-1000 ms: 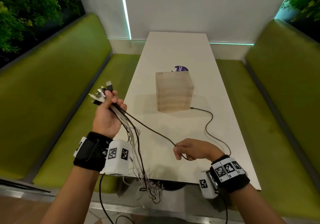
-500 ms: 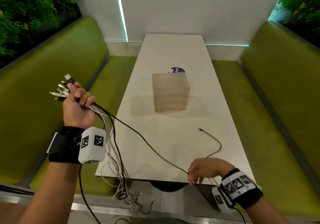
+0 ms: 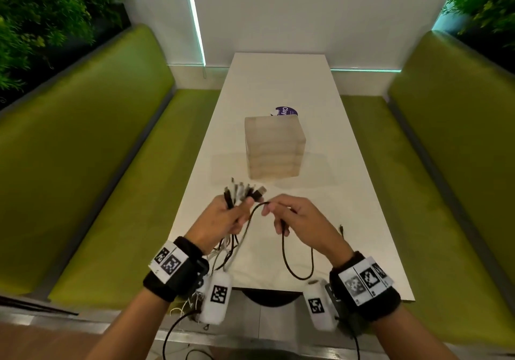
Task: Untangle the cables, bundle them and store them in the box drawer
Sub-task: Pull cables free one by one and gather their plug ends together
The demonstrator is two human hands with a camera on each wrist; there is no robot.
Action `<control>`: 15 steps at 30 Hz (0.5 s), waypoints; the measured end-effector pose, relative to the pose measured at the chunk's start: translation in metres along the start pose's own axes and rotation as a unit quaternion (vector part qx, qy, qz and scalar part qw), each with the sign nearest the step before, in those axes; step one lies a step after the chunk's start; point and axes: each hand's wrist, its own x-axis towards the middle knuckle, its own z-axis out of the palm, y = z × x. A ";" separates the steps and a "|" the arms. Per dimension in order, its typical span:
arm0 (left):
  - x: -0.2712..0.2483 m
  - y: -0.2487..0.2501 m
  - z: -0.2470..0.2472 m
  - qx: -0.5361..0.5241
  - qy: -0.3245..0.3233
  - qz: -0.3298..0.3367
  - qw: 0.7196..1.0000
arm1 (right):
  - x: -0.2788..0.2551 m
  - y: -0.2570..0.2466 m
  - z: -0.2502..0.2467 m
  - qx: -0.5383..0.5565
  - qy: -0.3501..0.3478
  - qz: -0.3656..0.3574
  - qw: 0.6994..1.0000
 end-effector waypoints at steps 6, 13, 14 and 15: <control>0.002 0.011 -0.003 0.110 0.024 -0.019 0.994 | 0.005 -0.009 0.010 0.034 0.028 0.023 0.999; 0.011 0.016 -0.029 0.007 0.154 0.029 0.988 | -0.013 0.009 0.028 -0.197 -0.230 0.078 0.950; 0.012 0.018 -0.031 -0.012 0.169 0.037 0.985 | -0.016 0.011 0.030 -0.219 -0.258 0.087 0.937; 0.013 0.021 -0.033 -0.035 0.188 0.045 0.980 | -0.019 0.014 0.032 -0.223 -0.282 0.101 0.928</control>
